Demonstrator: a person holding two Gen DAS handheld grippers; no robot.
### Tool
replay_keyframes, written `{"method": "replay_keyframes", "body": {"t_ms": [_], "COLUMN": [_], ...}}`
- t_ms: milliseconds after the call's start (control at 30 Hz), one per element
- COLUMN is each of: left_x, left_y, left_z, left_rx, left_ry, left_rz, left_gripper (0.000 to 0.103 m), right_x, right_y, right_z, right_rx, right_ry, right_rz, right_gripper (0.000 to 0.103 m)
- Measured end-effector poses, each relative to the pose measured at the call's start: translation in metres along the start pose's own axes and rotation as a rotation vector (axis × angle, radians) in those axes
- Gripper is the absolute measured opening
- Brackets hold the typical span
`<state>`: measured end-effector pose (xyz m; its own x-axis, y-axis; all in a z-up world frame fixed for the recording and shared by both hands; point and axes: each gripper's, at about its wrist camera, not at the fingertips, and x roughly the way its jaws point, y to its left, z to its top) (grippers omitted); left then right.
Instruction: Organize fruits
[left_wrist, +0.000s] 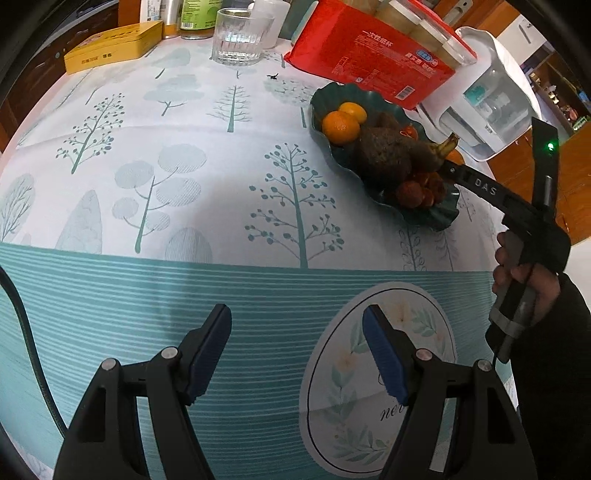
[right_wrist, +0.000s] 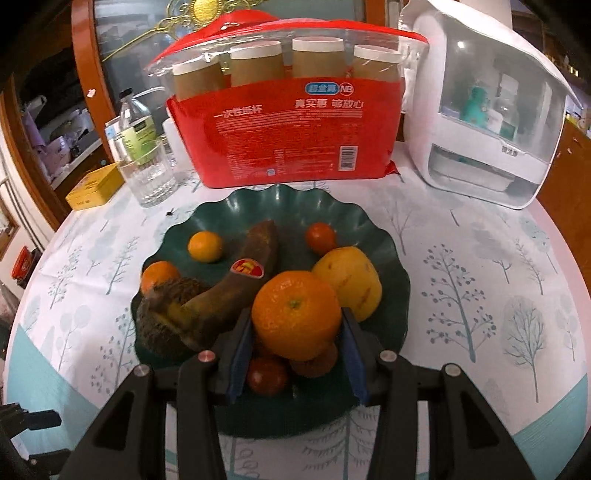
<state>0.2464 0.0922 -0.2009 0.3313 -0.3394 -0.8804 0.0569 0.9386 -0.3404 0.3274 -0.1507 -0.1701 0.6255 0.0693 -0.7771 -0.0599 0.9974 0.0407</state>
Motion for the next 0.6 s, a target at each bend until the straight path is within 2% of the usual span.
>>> {"method": "replay_keyframes", "body": {"t_ms": [200,400,600], "left_x": [0.004,0.001,-0.015], "left_y": [0.002,0.003,0.0], "left_z": [0.004,0.006,0.0], "left_rx": [0.02,0.037,0.055], "left_ry": [0.012,0.007,-0.018], "left_rz": [-0.018,-0.03,-0.027], "left_gripper": [0.072,0.072,0.072], "right_x": [0.006,-0.007,-0.03], "right_y": [0.0,0.005,0.003], "right_z": [0.004,0.002,-0.017], "right_rx": [0.009,-0.001,0.05], "right_ry": [0.013,-0.015,0.015], "right_rz": [-0.03,-0.063,-0.06], "right_gripper": [0.047,0.056,0.066]}}
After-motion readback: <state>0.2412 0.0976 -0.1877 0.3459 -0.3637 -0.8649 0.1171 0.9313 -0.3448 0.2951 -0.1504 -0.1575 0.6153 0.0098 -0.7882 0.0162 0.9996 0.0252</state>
